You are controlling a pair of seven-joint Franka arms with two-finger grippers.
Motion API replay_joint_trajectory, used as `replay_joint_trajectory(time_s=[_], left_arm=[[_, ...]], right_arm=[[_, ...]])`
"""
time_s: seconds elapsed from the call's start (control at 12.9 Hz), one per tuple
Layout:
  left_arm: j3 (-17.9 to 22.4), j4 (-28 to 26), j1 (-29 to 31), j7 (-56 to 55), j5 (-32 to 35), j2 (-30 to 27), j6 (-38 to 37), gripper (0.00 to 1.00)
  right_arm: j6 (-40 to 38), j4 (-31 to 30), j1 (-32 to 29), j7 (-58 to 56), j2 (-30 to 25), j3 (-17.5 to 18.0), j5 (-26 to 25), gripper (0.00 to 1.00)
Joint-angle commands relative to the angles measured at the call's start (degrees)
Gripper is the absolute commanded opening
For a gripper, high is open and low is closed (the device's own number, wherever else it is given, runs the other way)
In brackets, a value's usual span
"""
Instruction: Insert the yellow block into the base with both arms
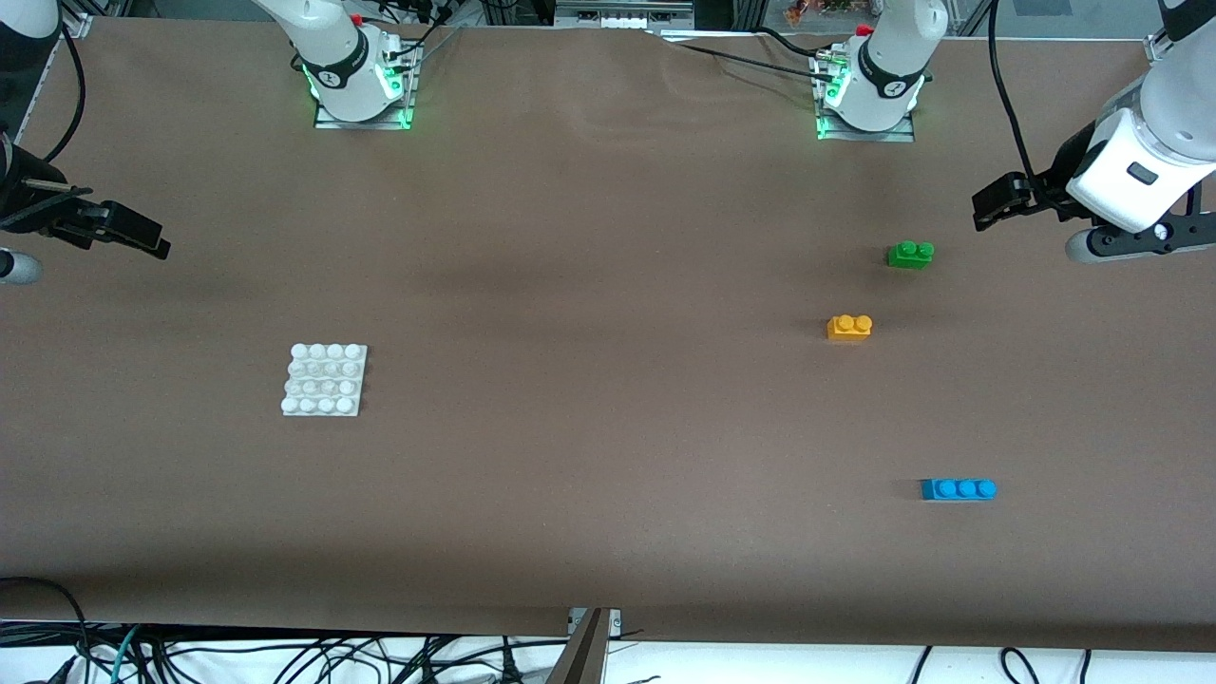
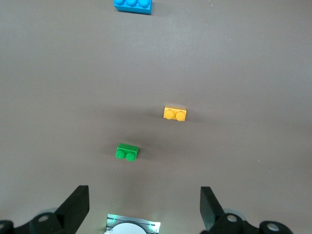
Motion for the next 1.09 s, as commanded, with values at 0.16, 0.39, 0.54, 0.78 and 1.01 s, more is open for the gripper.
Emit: replay_joint_trajectory(time_s=[0.16, 0.39, 0.54, 0.78, 1.01], left_arm=[[-0.3, 0.2, 0.7, 0.4, -1.9, -0.5, 0.0, 1.0], [-0.2, 0.2, 0.7, 0.7, -2.3, -0.5, 0.0, 1.0], [-0.2, 0.2, 0.7, 0.7, -2.3, -0.5, 0.0, 1.0], [-0.1, 0.2, 0.7, 0.7, -2.2, -0.4, 0.0, 1.0], [-0.1, 0.2, 0.7, 0.7, -2.2, -0.5, -0.1, 1.0]], right_arm=[[-0.4, -0.4, 0.1, -0.5, -0.6, 0.0, 0.5, 1.0], [-0.4, -0.3, 0.1, -0.5, -0.6, 0.0, 0.5, 1.0], [-0.4, -0.4, 0.1, -0.5, -0.6, 0.0, 0.5, 1.0], [-0.5, -0.4, 0.1, -0.5, -0.6, 0.0, 0.5, 1.0], [-0.6, -0.4, 0.1, -0.5, -0.6, 0.0, 0.5, 1.0]])
